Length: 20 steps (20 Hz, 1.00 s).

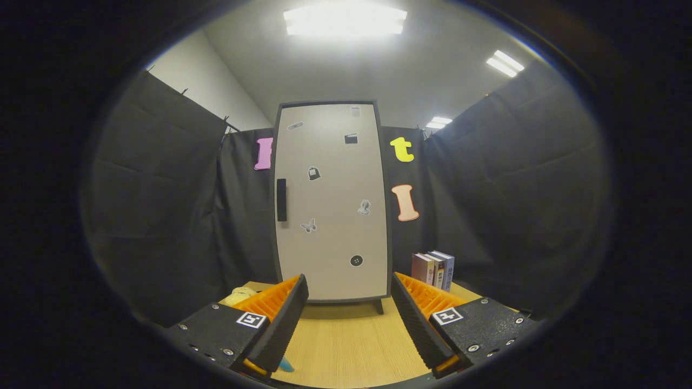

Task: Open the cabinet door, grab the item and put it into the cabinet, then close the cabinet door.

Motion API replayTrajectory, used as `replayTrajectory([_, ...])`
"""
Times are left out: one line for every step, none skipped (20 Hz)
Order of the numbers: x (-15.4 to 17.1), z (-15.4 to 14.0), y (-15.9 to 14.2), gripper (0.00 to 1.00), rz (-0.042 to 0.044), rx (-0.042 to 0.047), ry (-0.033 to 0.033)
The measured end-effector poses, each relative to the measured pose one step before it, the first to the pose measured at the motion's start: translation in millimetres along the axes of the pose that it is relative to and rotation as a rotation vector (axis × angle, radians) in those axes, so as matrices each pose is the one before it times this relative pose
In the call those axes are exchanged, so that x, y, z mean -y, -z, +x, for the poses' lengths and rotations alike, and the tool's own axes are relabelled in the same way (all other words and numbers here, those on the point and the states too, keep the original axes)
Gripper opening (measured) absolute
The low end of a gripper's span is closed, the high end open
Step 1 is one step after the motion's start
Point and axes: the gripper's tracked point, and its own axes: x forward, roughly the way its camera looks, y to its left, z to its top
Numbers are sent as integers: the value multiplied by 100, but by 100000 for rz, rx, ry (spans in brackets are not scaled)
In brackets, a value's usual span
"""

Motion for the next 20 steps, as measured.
replayTrajectory([-46,37,50,95,298,66,-114])
replayTrajectory([-119,104,-190,95,310,-12,-347])
replayTrajectory([-102,265,-150,95,284,-25,-343])
replayTrajectory([-88,308,-344,95,363,41,-221])
replayTrajectory([-86,329,-372,95,711,-14,-409])
replayTrajectory([-319,546,-598,95,1137,69,-794])
replayTrajectory([-389,591,-618,95,1204,201,-878])
replayTrajectory([-413,694,-730,95,1161,175,-807])
replayTrajectory([-481,774,-748,95,999,665,-904])
replayTrajectory([-495,806,-730,95,485,506,-1084])
replayTrajectory([-580,820,-702,95,-24,814,-1124])
replayTrajectory([-564,872,-707,95,-413,755,-1205])
replayTrajectory([-622,826,-514,95,-653,531,-1500])
replayTrajectory([-643,899,-493,95,-736,335,-1596])
replayTrajectory([-497,972,-359,95,-778,347,-1453])
replayTrajectory([-480,948,-372,95,-690,148,-1268])
replayTrajectory([-495,959,-382,95,-448,567,-1204])
replayTrajectory([-453,1035,-367,95,-212,548,-1080])
replayTrajectory([-423,993,-231,95,-172,66,-1085])
replayTrajectory([-409,1087,-303,95,-57,225,-840])
